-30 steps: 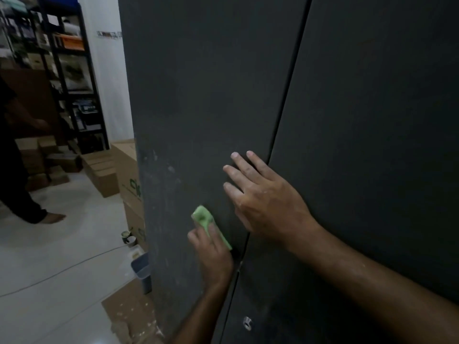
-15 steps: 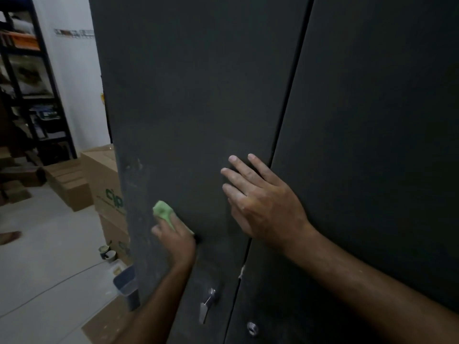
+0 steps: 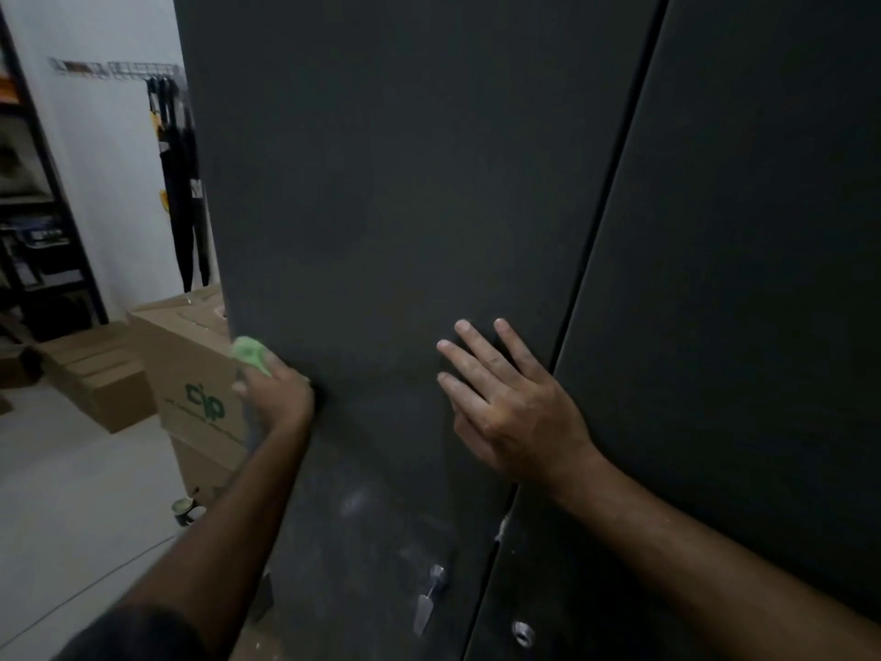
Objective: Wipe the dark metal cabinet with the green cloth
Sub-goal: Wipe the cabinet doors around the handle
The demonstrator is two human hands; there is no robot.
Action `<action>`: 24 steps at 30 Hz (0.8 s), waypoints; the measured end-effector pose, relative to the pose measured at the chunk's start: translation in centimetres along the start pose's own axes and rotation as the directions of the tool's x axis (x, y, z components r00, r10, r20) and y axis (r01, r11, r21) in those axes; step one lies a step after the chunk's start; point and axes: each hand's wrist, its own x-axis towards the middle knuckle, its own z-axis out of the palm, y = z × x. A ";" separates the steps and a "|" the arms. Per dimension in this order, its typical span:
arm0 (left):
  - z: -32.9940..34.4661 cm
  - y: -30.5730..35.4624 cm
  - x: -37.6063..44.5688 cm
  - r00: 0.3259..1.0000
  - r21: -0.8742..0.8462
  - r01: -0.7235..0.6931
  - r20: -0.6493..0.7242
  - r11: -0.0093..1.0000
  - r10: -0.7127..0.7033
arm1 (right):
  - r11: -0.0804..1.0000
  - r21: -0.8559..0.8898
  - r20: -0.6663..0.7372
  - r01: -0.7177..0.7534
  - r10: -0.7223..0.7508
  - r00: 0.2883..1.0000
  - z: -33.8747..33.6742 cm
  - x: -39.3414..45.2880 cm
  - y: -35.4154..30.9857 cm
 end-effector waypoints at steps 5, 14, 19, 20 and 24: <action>0.8 2.2 -2.6 0.936 -0.041 -0.348 0.045 0.937 0.350 | 1.000 -0.004 0.008 -0.017 0.017 1.000 0.3 0.0 -0.2; -0.9 4.5 5.7 0.986 -0.014 -0.165 0.010 0.986 0.165 | 0.999 -0.028 -0.001 -0.021 0.021 1.000 0.3 0.1 -0.5; -0.2 -0.4 -0.7 0.938 0.017 -0.343 0.063 0.939 0.341 | 0.999 -0.049 -0.024 -0.012 0.010 1.000 0.3 0.3 -0.5; -0.8 -2.6 -1.1 0.954 0.046 -0.291 0.093 0.956 0.286 | 0.998 -0.057 -0.022 -0.004 0.003 1.000 0.3 0.2 -0.5; -1.1 -1.9 5.8 0.998 0.077 0.056 0.031 0.995 -0.059 | 0.996 -0.088 -0.002 0.014 -0.014 1.000 0.2 0.2 -0.5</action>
